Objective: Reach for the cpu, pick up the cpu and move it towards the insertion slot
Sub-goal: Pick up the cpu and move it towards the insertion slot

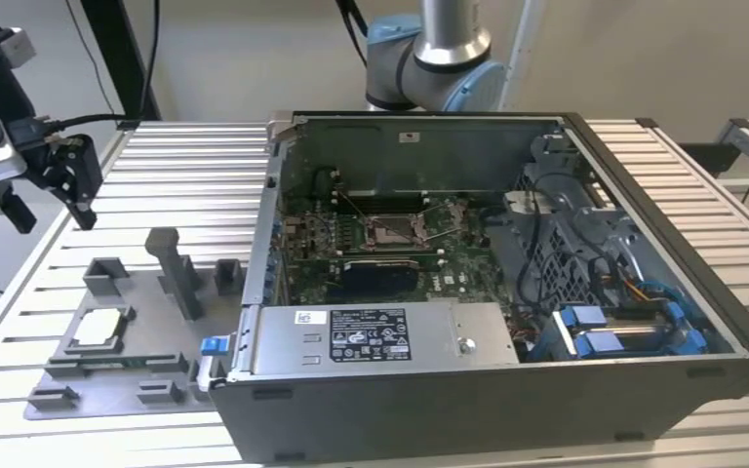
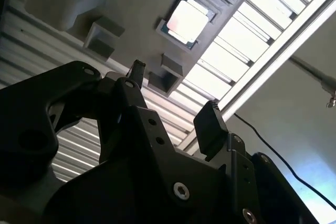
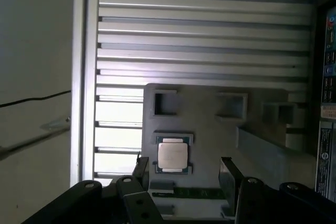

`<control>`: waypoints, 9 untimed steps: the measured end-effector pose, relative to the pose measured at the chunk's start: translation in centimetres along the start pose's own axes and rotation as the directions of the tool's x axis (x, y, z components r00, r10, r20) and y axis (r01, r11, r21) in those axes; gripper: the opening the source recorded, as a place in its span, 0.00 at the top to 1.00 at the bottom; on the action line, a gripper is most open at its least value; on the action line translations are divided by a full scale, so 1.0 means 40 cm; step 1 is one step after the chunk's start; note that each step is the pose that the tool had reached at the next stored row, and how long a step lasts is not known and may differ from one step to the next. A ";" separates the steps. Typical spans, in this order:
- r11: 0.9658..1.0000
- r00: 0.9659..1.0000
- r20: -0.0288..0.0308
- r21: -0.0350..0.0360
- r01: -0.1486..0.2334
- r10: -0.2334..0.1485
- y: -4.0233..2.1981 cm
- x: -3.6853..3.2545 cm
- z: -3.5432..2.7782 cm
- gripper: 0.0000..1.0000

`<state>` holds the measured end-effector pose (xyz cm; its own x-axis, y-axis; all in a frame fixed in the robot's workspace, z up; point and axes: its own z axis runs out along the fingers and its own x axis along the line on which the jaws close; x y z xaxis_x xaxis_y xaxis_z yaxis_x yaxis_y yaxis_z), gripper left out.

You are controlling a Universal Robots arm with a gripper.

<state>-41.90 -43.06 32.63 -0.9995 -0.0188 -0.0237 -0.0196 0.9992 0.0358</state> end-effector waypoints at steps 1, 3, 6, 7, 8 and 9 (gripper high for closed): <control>1.000 1.000 0.000 0.001 0.000 0.000 0.000 0.000 0.003 0.00; 1.000 1.000 -0.001 0.004 0.000 0.000 0.000 0.000 0.010 0.00; 1.000 1.000 -0.011 0.004 0.000 0.000 0.000 0.000 0.017 0.00; 1.000 1.000 -0.015 0.004 0.000 0.000 -0.001 0.000 0.020 0.00; 1.000 1.000 -0.017 0.004 -0.001 0.001 -0.001 0.001 0.023 0.00; 1.000 1.000 -0.017 0.003 -0.001 0.001 -0.001 0.001 0.026 0.00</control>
<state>-41.90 -43.05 31.58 -0.9998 -0.0187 -0.0071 -0.0190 0.9993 0.0331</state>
